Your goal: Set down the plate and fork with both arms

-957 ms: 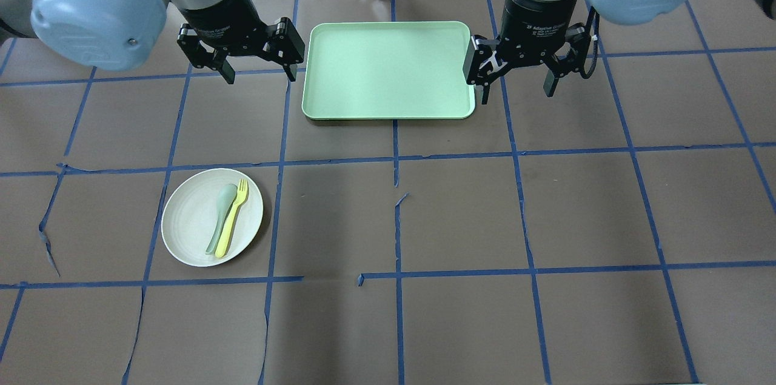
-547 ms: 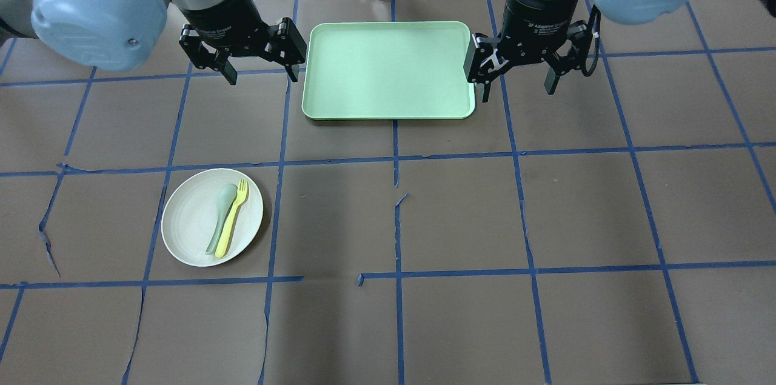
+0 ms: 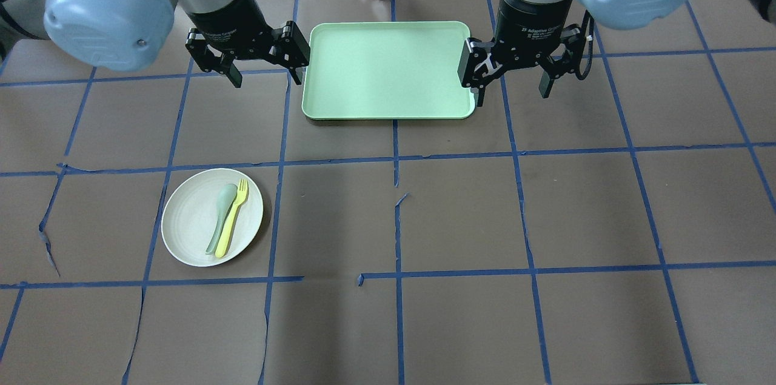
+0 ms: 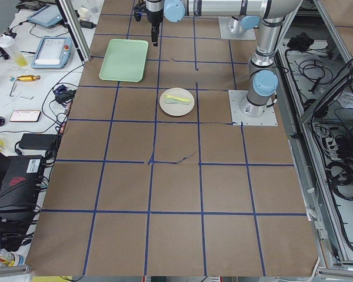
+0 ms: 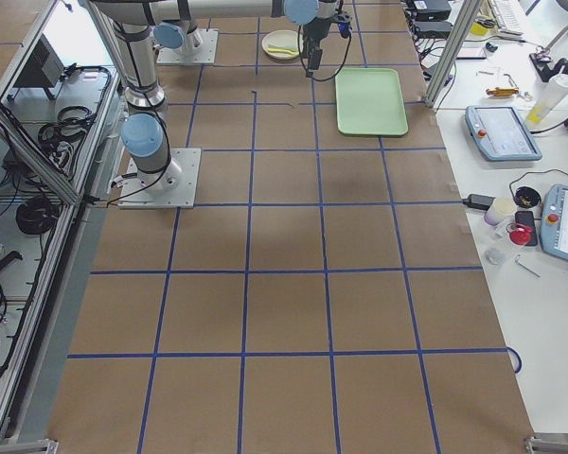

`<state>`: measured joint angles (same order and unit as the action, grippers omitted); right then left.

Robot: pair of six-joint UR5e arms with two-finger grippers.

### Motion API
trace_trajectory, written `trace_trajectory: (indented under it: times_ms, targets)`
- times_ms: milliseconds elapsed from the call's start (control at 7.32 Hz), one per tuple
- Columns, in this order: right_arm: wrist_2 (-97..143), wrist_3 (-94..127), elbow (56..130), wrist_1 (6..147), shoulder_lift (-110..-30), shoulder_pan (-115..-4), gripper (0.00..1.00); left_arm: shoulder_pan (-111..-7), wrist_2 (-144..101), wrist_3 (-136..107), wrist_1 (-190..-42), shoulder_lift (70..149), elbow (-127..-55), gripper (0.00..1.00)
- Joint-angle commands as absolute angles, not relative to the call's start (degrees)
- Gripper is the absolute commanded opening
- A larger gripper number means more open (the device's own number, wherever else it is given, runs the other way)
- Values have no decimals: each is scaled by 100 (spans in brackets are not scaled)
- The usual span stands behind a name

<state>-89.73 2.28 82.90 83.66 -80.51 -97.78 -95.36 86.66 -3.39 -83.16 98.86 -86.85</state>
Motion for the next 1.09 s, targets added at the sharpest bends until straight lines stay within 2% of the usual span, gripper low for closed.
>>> trace_trajectory:
  times_ms: [0, 273, 683, 957]
  targets:
    - [-8974, 272, 8384, 8332, -8068, -9782, 100, -9536, 8657, -360, -8166, 9870, -8763, 100]
    - [-8965, 272, 8393, 8350, -8077, -9782, 100, -9510, 8657, -369, -7658, 9897, -8832, 100]
    - [-8974, 194, 8438, 8454, -7954, -9817, 100, -9449, 8744, -413, -8249, 9696, -8851, 100]
    - [-8956, 237, 8446, 8481, -7910, -9817, 100, -9291, 8753, -378, -8340, 9851, -8929, 100]
